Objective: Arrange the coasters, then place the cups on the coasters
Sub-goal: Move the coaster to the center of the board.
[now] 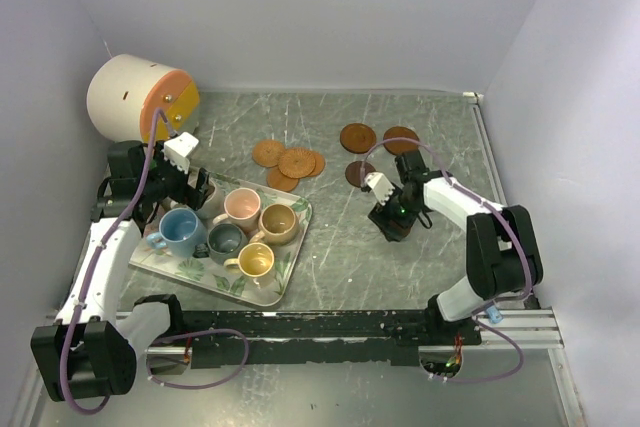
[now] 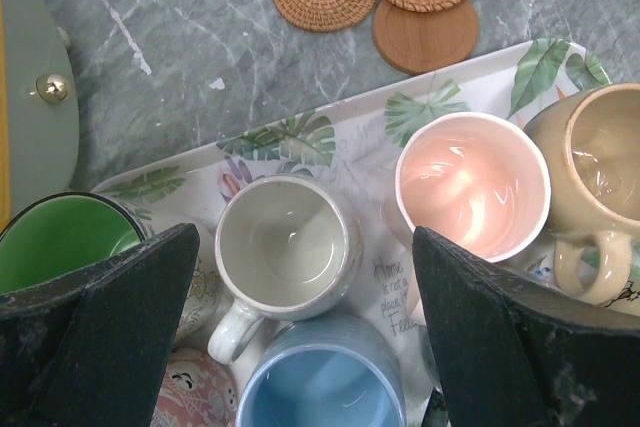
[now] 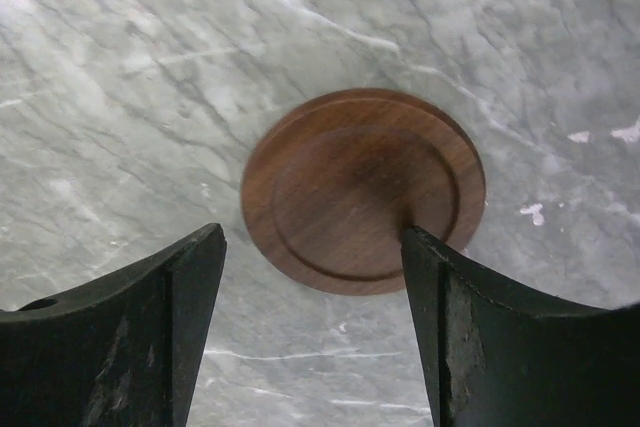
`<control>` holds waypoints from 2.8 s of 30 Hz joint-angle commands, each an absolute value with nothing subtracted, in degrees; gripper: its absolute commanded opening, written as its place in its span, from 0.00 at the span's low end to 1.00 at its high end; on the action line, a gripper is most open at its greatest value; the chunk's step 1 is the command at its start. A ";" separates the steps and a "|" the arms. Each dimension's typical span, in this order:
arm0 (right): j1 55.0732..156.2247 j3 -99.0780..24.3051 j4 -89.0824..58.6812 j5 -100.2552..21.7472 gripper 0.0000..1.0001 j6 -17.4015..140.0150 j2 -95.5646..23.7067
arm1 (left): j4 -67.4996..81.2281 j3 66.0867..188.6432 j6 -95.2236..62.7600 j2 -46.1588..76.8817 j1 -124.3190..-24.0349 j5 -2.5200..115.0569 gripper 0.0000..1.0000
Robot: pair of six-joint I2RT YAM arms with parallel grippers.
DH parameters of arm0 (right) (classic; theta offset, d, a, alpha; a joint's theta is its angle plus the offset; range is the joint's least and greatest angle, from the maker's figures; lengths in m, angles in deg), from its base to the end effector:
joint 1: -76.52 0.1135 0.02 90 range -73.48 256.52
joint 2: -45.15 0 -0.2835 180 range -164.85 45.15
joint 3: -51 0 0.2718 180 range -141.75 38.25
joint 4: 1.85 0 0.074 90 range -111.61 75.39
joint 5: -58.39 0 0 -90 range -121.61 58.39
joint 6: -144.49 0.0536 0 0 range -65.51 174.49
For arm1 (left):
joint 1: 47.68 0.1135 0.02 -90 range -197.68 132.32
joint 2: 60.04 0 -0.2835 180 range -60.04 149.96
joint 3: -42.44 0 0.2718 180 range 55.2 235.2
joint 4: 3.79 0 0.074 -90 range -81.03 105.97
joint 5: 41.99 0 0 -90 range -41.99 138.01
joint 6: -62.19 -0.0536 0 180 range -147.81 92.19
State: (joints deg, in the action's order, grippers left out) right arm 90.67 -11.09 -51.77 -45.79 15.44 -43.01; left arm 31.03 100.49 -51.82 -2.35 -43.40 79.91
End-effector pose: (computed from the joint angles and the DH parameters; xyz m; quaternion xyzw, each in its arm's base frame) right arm 0.2737 0.0825 0.1552 -0.4545 0.8740 0.0935 0.1446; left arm 0.2402 -0.0104 0.2872 0.2719 0.8162 -0.1263 0.4938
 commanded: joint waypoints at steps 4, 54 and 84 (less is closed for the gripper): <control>83.83 -14.67 -50.84 -46.89 0.68 12.49 -47.16 | 28.68 99.93 -52.35 -2.73 -43.90 81.32 1.00; 77.84 -42.11 -52.46 -50.50 0.66 19.58 -67.26 | 28.94 99.05 -53.35 -4.05 -44.32 80.92 1.00; 78.80 -42.74 -48.59 -48.69 0.67 24.80 -69.77 | 29.12 98.79 -53.77 -4.35 -44.64 80.37 1.00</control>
